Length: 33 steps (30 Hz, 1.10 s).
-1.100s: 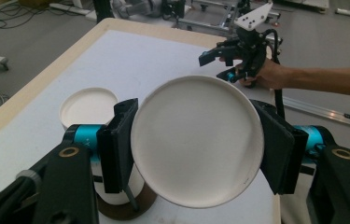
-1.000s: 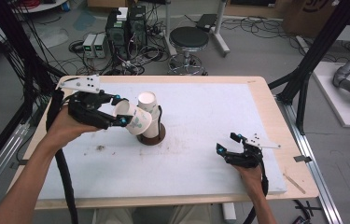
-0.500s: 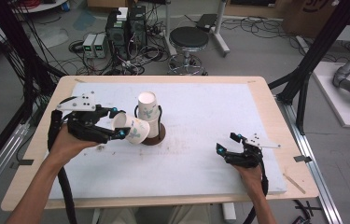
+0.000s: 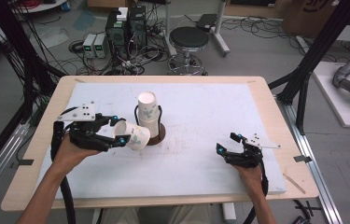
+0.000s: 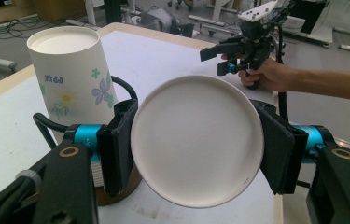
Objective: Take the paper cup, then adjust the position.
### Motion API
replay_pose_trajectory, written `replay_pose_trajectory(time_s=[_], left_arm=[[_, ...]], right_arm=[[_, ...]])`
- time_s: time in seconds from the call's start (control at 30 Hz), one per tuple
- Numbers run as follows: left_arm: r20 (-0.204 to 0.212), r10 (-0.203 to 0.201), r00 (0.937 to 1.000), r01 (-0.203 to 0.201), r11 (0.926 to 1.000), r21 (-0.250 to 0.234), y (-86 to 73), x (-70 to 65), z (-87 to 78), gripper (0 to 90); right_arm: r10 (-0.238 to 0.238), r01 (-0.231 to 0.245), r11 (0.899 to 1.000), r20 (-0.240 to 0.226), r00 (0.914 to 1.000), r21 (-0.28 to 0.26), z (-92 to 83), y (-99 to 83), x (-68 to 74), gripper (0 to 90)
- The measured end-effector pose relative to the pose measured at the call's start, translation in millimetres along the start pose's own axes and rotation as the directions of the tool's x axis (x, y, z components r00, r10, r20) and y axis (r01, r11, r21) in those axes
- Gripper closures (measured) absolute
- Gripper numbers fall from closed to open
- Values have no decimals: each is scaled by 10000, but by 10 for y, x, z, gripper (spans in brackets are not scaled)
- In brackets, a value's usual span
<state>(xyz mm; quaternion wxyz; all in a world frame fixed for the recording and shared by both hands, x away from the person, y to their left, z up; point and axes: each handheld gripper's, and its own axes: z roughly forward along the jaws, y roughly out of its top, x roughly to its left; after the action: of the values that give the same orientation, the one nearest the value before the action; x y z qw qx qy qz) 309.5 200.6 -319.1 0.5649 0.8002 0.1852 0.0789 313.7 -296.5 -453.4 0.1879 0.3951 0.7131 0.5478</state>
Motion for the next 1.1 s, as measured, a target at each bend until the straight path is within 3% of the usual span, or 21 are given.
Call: replay_pose_trajectory(time_s=[0.7, 0.9, 1.1], left_arm=[[44, -209, 9998, 211, 9985, -504, -105, 29, -20, 368], [79, -93, 9999, 96, 9991, -414, -89, 22, -24, 368], [174, -89, 9998, 100, 9978, -660, -119, 2, -29, 368]], right_arm=[[-137, 136, 9998, -4, 9999, -139, -14, -6, 14, 156], [-139, 139, 9999, -138, 9998, -28, -5, -1, 10, 156], [-190, 190, 9998, -153, 9997, -11, -2, 1, 11, 156]])
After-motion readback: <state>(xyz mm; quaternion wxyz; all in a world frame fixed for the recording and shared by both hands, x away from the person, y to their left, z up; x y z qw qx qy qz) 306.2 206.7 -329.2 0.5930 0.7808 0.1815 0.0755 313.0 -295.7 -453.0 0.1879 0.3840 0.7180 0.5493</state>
